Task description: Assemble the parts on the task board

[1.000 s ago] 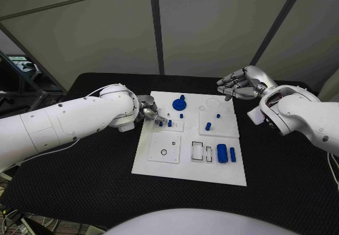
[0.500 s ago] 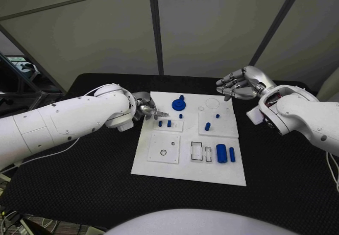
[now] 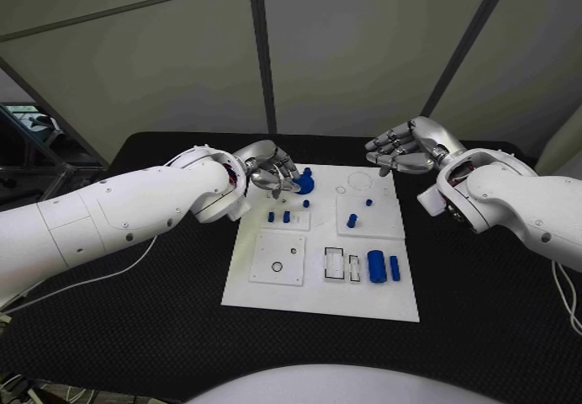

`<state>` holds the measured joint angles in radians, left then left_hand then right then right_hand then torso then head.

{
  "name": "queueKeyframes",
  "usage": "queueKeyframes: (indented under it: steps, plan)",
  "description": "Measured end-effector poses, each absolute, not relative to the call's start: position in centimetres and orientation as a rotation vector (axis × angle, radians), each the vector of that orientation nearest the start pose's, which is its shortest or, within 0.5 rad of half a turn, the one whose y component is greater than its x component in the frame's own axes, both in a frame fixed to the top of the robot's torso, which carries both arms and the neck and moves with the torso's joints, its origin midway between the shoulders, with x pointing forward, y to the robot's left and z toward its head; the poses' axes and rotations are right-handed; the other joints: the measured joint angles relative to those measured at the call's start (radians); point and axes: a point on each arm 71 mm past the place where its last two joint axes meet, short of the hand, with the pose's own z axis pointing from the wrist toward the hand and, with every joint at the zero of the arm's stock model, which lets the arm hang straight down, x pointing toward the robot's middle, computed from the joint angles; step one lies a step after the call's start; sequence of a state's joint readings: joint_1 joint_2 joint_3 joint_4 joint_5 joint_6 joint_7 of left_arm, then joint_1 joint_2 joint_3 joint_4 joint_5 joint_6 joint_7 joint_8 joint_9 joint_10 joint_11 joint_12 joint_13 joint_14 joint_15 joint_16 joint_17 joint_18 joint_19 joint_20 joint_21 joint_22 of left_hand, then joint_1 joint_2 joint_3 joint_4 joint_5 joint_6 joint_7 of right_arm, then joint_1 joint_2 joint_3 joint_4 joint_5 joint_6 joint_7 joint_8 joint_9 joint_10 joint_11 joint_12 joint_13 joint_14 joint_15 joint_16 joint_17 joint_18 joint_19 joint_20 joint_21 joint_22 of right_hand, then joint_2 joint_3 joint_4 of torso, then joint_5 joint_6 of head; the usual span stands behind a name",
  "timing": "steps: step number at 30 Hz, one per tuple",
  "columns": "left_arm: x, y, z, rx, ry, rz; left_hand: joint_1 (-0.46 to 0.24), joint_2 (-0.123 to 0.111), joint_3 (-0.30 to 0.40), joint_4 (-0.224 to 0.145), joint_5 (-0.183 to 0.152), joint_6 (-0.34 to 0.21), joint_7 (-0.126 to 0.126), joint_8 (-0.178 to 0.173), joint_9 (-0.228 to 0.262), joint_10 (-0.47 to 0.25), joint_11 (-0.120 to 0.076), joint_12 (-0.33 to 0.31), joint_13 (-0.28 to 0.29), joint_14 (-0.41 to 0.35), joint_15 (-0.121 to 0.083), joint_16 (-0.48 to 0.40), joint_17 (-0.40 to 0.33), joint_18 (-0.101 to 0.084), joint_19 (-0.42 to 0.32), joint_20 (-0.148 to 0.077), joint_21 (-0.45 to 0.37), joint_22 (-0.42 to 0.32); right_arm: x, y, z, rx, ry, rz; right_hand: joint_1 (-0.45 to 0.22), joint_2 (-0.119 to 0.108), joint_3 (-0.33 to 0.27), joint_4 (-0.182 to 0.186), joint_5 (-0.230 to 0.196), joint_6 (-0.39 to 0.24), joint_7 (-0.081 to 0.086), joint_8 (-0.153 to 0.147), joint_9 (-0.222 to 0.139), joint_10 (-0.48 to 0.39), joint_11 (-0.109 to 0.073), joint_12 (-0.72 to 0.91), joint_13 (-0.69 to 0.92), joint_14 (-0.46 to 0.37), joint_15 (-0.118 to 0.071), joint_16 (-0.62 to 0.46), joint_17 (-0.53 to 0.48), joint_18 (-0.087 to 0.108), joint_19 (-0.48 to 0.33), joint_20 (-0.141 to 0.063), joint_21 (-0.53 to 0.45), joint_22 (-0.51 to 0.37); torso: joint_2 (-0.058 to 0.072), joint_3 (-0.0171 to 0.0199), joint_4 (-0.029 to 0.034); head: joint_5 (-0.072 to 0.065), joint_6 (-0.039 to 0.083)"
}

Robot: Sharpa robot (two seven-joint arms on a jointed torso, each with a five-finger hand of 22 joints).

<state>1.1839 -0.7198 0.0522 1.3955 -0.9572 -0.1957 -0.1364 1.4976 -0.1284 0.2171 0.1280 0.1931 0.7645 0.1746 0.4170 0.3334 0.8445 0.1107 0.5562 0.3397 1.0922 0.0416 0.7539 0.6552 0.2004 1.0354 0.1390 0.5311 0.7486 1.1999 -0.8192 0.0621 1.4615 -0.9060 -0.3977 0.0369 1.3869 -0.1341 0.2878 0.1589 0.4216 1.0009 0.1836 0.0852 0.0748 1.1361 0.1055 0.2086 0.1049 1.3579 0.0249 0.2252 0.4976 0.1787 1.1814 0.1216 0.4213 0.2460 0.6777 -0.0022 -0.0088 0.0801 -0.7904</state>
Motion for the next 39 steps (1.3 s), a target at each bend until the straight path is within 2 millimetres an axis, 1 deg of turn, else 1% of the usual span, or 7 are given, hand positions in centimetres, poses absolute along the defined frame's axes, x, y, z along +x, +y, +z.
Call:
queueKeyframes:
  steps: [3,6,9,12,18,23,39]
  plan:
    - [51.9,17.1,-17.9,-0.266,1.808,-0.937,0.003,-0.005,0.01,-0.003,0.0,0.026,-0.013,-0.026,-0.042,0.021,-0.009,-0.028,-0.047,0.039,-0.011,0.037,-0.004,-0.001,0.036,-0.01,0.021,0.008,51.2,-21.2,-14.8,0.385,1.559,0.981,0.0,0.0,0.0,0.0,0.0,0.0,0.0,0.0,0.0,0.0,0.0,0.0,0.0,0.0,0.0,0.0,0.0,0.0,0.0,0.0,0.0,-0.001,0.0,-0.0001,-0.0003,-0.006,0.004]
    - [52.0,16.3,-17.8,-0.169,1.774,-0.944,-0.012,-0.02,0.02,0.001,0.0,0.051,-0.025,-0.054,-0.082,0.052,-0.016,-0.047,-0.088,0.084,-0.022,0.096,0.002,0.0,0.076,-0.017,0.05,0.022,51.2,-21.1,-14.8,0.384,1.559,0.983,0.0,0.0,0.0,0.0,0.0,0.0,0.0,0.0,0.0,0.0,0.0,0.0,-0.001,0.0,0.0,0.0,0.0,0.0,0.0,0.0,0.0,-0.001,0.001,0.0,-0.0006,-0.011,0.006]
    - [52.1,15.5,-17.7,-0.084,1.758,-0.938,-0.018,-0.027,0.029,0.002,0.0,0.076,-0.032,-0.079,-0.112,0.073,-0.023,-0.066,-0.119,0.131,-0.028,0.2,0.073,-0.001,0.099,-0.025,0.08,0.042,51.2,-21.1,-14.8,0.383,1.559,0.984,0.0,0.0,0.003,-0.003,0.0,0.0,0.0,0.0,0.0,0.0,0.0,0.0,-0.002,0.0,0.0,0.0,0.0,0.0,0.0,0.0,0.0,-0.001,0.001,-0.0001,-0.0006,-0.015,0.008]
    - [52.2,14.8,-17.9,0.007,1.751,-0.915,-0.025,-0.033,0.039,0.003,0.0,0.099,-0.041,-0.098,-0.137,0.089,-0.029,-0.085,-0.146,0.179,-0.033,0.312,0.164,-0.001,0.151,-0.028,0.181,0.125,51.2,-21.0,-14.8,0.383,1.559,0.985,0.0,0.0,0.003,-0.003,0.0,0.0,0.0,0.0,0.0,0.0,0.0,0.0,-0.002,0.0,0.0,0.0,0.0,0.0,0.0,0.0,0.0,-0.001,0.001,-0.0002,-0.0006,-0.017,0.009]
    - [52.6,14.0,-18.4,0.139,1.754,-0.849,-0.036,-0.044,0.045,0.004,0.0,0.126,-0.043,-0.118,-0.164,0.11,-0.032,-0.103,-0.176,0.251,-0.039,0.451,0.288,-0.001,0.245,-0.034,0.38,0.284,51.2,-21.0,-14.8,0.382,1.559,0.986,0.0,0.0,0.003,-0.003,0.0,0.0,0.0,0.0,0.0,0.0,0.0,0.0,-0.003,0.0,0.0,-0.005,0.0,0.0,0.0,0.0,0.0,-0.002,0.001,-0.0005,-0.0005,-0.018,0.009]
    - [52.8,13.6,-19.1,0.234,1.765,-0.791,-0.042,-0.05,0.045,0.004,-0.004,0.136,-0.046,-0.127,-0.176,0.11,-0.032,-0.116,-0.19,0.274,-0.04,0.497,0.332,-0.001,0.271,-0.035,0.453,0.345,51.2,-20.9,-14.8,0.382,1.56,0.987,0.0,0.0,0.003,-0.003,0.0,0.0,0.0,0.0,0.0,0.0,0.0,0.0,-0.003,0.0,0.0,-0.005,0.0,0.0,0.0,0.0,0.0,-0.002,0.001,-0.0005,-0.0001,-0.018,0.01]
    - [53.1,12.2,-20.3,0.36,1.807,-0.703,-0.042,-0.05,0.045,0.004,-0.008,0.14,-0.043,-0.138,-0.186,0.11,-0.032,-0.125,-0.2,0.291,-0.04,0.524,0.358,-0.001,0.298,-0.033,0.507,0.394,51.2,-20.7,-14.8,0.38,1.56,0.993,0.0,0.0,0.003,-0.003,0.0,0.0,0.0,0.0,0.0,0.0,0.0,0.0,-0.003,0.0,0.0,-0.005,0.0,0.0,0.0,0.0,0.0,-0.002,0.001,-0.0005,0.0006,-0.016,0.01]
